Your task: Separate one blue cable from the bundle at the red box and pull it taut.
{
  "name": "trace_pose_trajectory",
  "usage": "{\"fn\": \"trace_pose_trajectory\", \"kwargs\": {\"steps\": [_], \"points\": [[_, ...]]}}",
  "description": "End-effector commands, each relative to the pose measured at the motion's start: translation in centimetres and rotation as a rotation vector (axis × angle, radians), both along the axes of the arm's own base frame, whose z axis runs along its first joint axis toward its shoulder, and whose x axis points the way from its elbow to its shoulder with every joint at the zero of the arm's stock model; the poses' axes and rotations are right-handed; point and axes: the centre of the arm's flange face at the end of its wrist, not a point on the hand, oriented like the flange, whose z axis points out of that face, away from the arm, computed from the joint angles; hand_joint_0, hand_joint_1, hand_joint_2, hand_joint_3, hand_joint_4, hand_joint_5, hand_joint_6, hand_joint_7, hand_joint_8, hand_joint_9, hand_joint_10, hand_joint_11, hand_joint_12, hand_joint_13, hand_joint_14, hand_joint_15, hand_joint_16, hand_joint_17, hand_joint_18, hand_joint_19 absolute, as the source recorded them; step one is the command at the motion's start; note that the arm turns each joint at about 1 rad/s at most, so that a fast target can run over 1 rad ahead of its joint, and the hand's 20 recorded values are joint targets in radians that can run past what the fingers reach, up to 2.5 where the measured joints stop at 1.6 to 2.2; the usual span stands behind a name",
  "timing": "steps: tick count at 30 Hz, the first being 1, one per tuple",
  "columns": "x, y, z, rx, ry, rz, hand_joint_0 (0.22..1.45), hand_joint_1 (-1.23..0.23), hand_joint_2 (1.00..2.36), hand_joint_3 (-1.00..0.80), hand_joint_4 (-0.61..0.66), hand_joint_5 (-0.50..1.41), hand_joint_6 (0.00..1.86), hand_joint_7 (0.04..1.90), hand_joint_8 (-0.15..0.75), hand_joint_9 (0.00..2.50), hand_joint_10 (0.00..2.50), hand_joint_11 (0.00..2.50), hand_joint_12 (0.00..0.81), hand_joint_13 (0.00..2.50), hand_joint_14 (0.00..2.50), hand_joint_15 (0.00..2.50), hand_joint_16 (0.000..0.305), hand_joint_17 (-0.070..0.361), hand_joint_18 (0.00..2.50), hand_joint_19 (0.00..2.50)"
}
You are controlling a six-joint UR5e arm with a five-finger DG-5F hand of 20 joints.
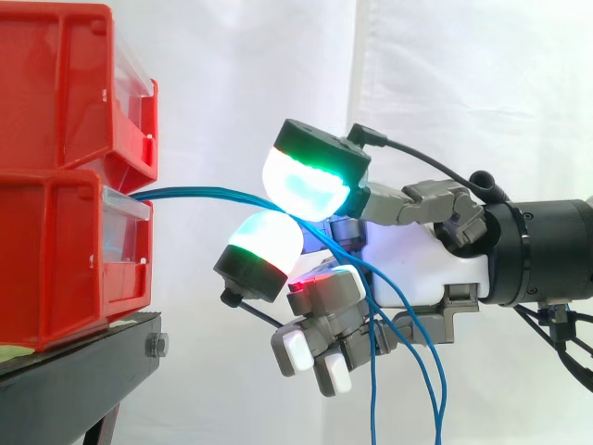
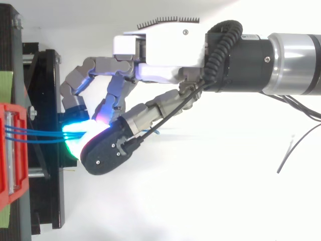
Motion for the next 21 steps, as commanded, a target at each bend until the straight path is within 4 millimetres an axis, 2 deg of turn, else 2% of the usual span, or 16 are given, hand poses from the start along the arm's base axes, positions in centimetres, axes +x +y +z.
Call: {"fn": "trace_pose_trajectory", "kwargs": {"steps": [1,3,7,9,11,14,21], "points": [[0.01,-0.05,0.13,0.001,-0.002,-0.001,0.66,-0.78,1.01,-0.35,0.02,-0.17,0.87,1.17,0.310,1.16,0.02,1.26,0.386,0.92,0.02,0.70,0.046,0.104,0.89,0.80],[0.00,-0.05,-0.01,0.001,0.001,-0.001,0.71,-0.85,1.01,-0.35,-0.01,-0.17,0.88,1.21,0.308,1.15,0.02,1.26,0.385,0.91,0.03,0.70,0.047,0.105,0.89,0.78],[0.07,0.07,0.04,0.001,-0.004,0.001,0.75,-0.88,1.01,-0.44,-0.02,-0.18,0.88,1.27,0.307,1.14,0.02,1.25,0.375,0.91,0.03,0.69,0.047,0.105,0.89,0.76],[0.07,0.07,0.04,0.001,-0.004,0.001,0.76,-0.88,1.00,-0.50,-0.01,-0.18,0.89,1.20,0.302,1.14,0.02,1.25,0.379,0.91,0.03,0.69,0.046,0.105,0.89,0.76],[0.04,-0.05,0.02,0.001,-0.002,-0.001,0.66,-0.83,1.00,-0.50,0.07,-0.17,0.89,1.15,0.304,1.15,0.02,1.25,0.378,0.91,0.03,0.70,0.046,0.104,0.89,0.77],[0.04,0.07,0.01,0.001,0.000,0.001,0.55,-0.76,1.00,-0.50,0.09,-0.17,0.89,1.14,0.322,1.16,0.02,1.26,0.391,0.91,0.02,0.70,0.048,0.109,0.90,0.78],[0.00,-0.05,-0.01,0.001,0.001,-0.001,0.52,-0.62,1.00,-0.50,0.10,-0.17,0.88,1.12,0.322,1.15,0.02,1.24,0.407,0.87,0.02,0.67,0.051,0.116,0.90,0.78]]}}
